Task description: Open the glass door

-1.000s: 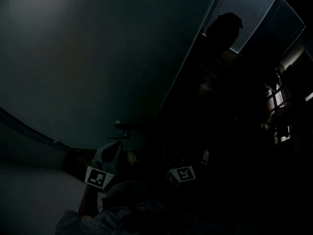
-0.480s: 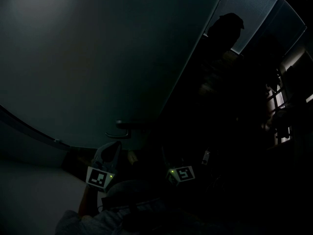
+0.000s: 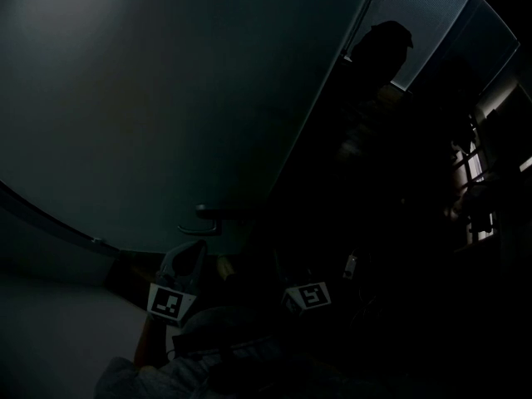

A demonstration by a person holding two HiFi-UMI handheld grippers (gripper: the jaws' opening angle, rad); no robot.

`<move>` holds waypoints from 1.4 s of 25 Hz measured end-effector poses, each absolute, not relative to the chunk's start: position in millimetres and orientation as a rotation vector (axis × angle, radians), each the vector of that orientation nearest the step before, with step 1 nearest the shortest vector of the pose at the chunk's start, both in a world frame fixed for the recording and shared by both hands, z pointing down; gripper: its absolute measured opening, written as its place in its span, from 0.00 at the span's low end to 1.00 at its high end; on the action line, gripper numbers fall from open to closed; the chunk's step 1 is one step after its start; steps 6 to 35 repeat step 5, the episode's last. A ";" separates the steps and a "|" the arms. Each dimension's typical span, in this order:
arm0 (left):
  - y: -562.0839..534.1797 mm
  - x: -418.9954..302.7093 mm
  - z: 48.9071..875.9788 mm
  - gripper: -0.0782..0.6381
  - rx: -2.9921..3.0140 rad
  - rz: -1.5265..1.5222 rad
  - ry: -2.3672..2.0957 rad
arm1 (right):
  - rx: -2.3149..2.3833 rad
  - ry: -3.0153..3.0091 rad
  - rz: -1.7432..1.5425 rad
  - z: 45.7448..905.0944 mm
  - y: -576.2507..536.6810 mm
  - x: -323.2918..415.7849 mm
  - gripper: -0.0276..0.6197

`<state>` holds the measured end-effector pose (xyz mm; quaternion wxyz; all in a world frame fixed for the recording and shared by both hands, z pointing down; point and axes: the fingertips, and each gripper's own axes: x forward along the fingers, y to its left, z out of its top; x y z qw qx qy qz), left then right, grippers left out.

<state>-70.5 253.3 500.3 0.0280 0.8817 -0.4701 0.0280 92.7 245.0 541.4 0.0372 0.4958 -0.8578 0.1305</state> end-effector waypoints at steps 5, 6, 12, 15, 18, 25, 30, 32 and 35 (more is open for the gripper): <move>253.3 -68.6 499.9 0.11 2.720 0.085 -1.445 | 1.531 -2.627 0.402 541.7 245.2 95.7 0.04; 253.3 -68.6 499.9 0.11 2.720 0.085 -1.445 | 1.531 -2.627 0.402 541.7 245.2 95.7 0.04; 253.3 -68.6 499.9 0.11 2.720 0.085 -1.445 | 1.531 -2.627 0.402 541.7 245.2 95.7 0.04; 253.3 -68.6 499.9 0.11 2.720 0.085 -1.445 | 1.531 -2.627 0.402 541.7 245.2 95.7 0.04; 253.3 -68.6 499.9 0.11 2.720 0.085 -1.445 | 1.531 -2.627 0.402 541.7 245.2 95.7 0.04; 253.3 -68.6 499.9 0.11 2.720 0.085 -1.445 | 1.531 -2.627 0.402 541.7 245.2 95.7 0.04; 253.3 -68.6 499.9 0.11 2.720 0.085 -1.445 | 1.531 -2.627 0.402 541.7 245.2 95.7 0.04; 253.3 -68.6 499.9 0.11 2.720 0.085 -1.445 | 1.531 -2.627 0.402 541.7 245.2 95.7 0.04; 253.3 -68.6 499.9 0.11 2.720 0.085 -1.445 | 1.531 -2.627 0.402 541.7 245.2 95.7 0.04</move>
